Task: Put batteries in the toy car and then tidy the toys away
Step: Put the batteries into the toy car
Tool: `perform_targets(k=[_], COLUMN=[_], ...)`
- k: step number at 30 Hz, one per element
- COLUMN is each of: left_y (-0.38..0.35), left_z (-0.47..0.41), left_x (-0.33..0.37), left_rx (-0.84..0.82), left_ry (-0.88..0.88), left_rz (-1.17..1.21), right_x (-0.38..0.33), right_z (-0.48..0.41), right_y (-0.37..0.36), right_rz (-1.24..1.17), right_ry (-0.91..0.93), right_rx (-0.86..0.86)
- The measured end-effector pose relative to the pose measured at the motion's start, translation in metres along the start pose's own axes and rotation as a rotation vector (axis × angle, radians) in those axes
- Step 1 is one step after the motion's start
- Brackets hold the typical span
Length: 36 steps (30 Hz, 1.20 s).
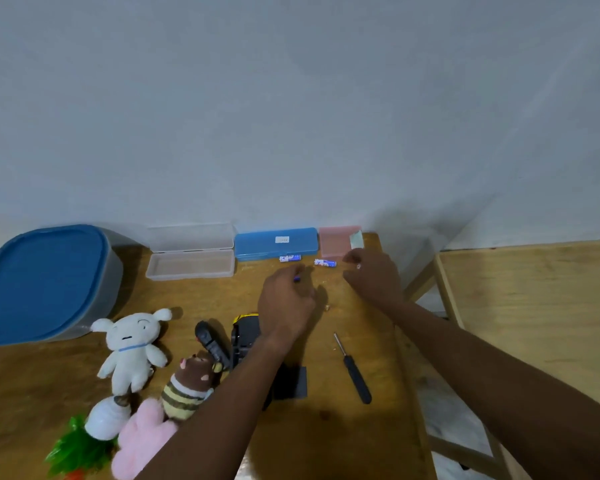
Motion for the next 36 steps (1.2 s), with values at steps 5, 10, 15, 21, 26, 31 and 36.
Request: perform_targets(k=[5,10,15,21,26,31,36], left_y=[-0.045,-0.069,-0.072,-0.073,-0.073,-0.070,-0.071], left_z=[-0.053,-0.072,-0.075,-0.089,-0.088,-0.083,-0.082], left_x=[0.029,0.035,0.029,0.019,0.016,0.019,0.023], left_rx=[0.017,0.102,0.145,0.161,0.160,0.142,0.125], left_ry=[-0.007,0.001,0.048,0.081,0.067,-0.030,-0.113], left_rz=[-0.143,-0.201,-0.198,-0.137,-0.080,-0.142,-0.248], right_x=[0.020,0.020,0.014,0.017,0.004,0.000,0.014], right_z=[-0.051,-0.071,-0.076,-0.082,-0.092,-0.110,-0.088], right_y=[0.000,-0.005,-0.015,-0.020,0.002,0.035,0.030], right_rz=[0.325,0.639,0.775,0.798,0.676,0.401,0.382], right_ry=[0.226,0.518,0.667,0.761,0.769,0.659,0.519], right_rx=[-0.141,-0.161,-0.199,-0.215,-0.165,0.062,0.476])
Point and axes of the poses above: each hand's wrist, its own z-axis away from the middle knuckle, its own y-axis out of the back of the hand, x = y × z, the point moved 5 cm from there along -z, towards the middle knuckle, and after that the axes turned 8 degrees about y, right-handed, at the moved point
